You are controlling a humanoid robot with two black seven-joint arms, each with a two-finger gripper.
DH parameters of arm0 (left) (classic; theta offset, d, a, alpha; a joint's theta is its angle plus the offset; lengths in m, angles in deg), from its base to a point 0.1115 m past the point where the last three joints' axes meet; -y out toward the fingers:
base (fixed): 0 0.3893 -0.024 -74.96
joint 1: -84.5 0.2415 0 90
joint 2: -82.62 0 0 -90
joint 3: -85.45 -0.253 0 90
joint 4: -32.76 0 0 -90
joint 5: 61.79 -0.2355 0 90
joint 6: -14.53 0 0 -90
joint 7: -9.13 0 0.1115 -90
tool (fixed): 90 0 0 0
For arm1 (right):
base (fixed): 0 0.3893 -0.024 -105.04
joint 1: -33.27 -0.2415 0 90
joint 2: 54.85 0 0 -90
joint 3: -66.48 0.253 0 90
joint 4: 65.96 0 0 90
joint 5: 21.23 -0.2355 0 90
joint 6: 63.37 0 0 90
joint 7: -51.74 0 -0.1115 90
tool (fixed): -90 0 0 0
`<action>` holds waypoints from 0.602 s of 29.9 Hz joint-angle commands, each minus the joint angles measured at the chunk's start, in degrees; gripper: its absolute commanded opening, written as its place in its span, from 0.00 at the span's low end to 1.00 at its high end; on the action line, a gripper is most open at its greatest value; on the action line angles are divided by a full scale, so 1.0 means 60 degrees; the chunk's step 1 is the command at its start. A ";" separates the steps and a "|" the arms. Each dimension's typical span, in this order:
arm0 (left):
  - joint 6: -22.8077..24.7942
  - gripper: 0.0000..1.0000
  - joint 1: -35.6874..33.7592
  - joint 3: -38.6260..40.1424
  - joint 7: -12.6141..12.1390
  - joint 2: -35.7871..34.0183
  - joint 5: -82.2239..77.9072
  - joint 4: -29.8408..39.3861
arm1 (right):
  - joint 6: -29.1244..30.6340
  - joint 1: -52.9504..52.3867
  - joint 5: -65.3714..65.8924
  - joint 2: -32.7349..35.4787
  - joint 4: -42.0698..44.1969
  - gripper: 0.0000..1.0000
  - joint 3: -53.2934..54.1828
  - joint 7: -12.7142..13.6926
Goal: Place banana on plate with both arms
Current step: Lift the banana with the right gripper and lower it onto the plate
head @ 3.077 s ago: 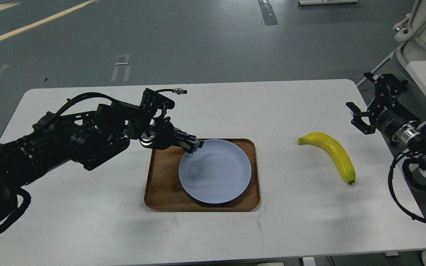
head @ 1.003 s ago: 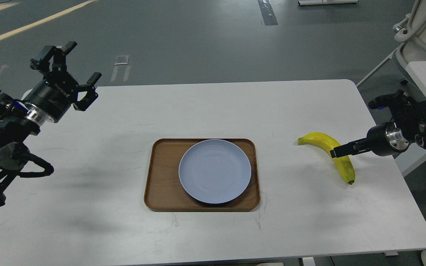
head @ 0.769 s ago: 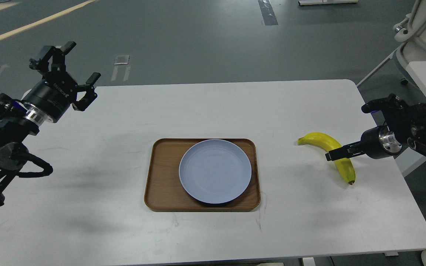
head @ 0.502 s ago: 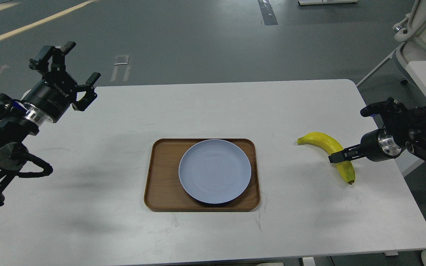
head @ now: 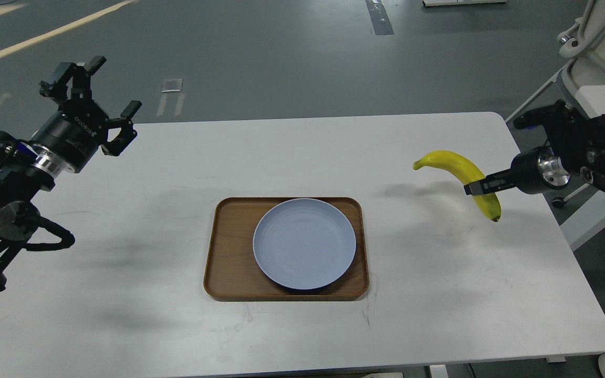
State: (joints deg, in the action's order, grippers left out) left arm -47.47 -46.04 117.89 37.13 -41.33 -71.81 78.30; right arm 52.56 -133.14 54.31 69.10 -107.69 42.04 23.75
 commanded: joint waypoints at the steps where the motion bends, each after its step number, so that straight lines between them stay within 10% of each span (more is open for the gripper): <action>1: 0.0000 0.98 0.0003 -0.0001 0.0000 -0.0011 0.0001 -0.0002 | 0.0072 -0.0944 -0.0065 -0.0486 -0.0440 0.00 -0.0014 -0.0001; 18: 0.0000 0.98 0.0003 -0.0015 0.0000 -0.0113 0.0001 -0.0002 | 0.0344 -0.0668 -0.1413 -0.5453 0.0145 0.00 -0.1288 -0.0001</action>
State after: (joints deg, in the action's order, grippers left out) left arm -47.47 -46.04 117.79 37.14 -41.87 -71.81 78.29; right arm 54.62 -138.74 46.11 38.75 -107.57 35.68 23.75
